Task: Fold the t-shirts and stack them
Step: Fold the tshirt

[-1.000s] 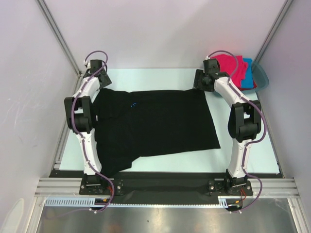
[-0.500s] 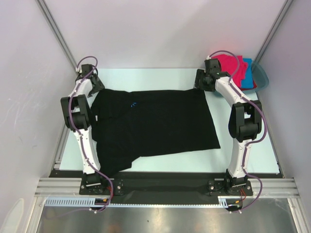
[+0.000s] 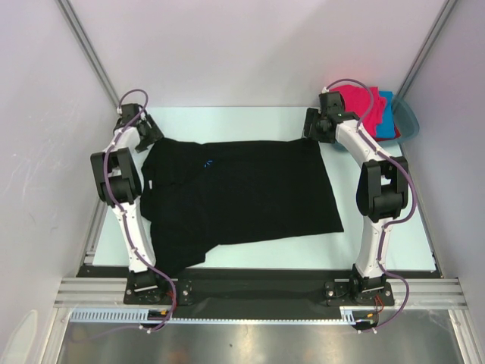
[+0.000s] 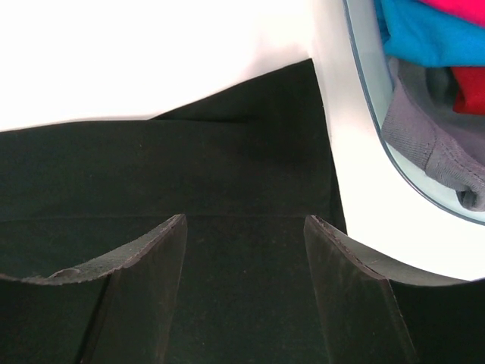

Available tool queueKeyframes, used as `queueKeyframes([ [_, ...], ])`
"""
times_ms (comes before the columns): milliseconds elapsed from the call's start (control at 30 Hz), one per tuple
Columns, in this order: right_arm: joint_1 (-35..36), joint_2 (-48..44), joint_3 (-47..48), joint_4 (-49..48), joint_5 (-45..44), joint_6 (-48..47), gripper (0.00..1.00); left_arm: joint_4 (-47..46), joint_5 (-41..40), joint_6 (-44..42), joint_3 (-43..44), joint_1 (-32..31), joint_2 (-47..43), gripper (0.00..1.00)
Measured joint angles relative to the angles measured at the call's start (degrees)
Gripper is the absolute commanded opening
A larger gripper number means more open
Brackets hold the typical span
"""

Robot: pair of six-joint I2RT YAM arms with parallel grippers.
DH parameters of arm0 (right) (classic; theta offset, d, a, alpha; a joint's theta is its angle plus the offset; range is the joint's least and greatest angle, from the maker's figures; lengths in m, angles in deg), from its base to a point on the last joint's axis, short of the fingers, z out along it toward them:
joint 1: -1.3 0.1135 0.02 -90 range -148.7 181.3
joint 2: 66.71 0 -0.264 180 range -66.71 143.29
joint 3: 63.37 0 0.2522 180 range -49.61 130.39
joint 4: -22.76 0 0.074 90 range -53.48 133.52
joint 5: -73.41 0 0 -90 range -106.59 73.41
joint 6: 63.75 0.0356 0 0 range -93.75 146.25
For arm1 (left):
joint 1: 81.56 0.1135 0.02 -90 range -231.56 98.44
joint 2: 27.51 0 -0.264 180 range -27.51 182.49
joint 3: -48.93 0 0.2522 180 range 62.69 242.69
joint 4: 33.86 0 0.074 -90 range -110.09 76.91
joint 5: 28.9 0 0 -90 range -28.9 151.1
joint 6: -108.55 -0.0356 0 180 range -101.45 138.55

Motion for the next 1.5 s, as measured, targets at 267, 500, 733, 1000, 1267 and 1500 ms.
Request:
queueKeyframes([
  [267, 0.0, 0.0, 0.0, 0.0, 0.2, 0.0, 0.69, -2.2, 8.4, -1.1, -0.6, 1.1, -0.2, 0.77],
  [500, -0.1, 0.0, 0.0, 0.1, 0.3, 0.0, 0.69, -1.3, 12.0, -3.2, -1.0, 1.3, -0.2, 0.67],
  [733, -0.1, 0.0, 0.0, 0.2, 0.4, 0.0, 0.69, -2.5, 12.3, -5.0, -3.9, 2.1, -1.3, 0.46],
  [1000, -0.1, 0.0, 0.0, 0.2, 0.4, -0.1, 0.69, -1.4, 10.8, -6.4, -4.1, 2.3, -1.5, 0.0],
  [1267, -0.2, 0.0, 0.0, 0.3, 0.4, -0.4, 0.69, 3.8, 10.3, -6.4, 4.9, 2.3, 3.0, 0.0],
  [1500, -0.2, 0.1, 0.0, 0.3, 0.5, -0.4, 0.69, 6.4, 9.5, -6.4, 14.1, 2.5, 7.5, 0.0],
])
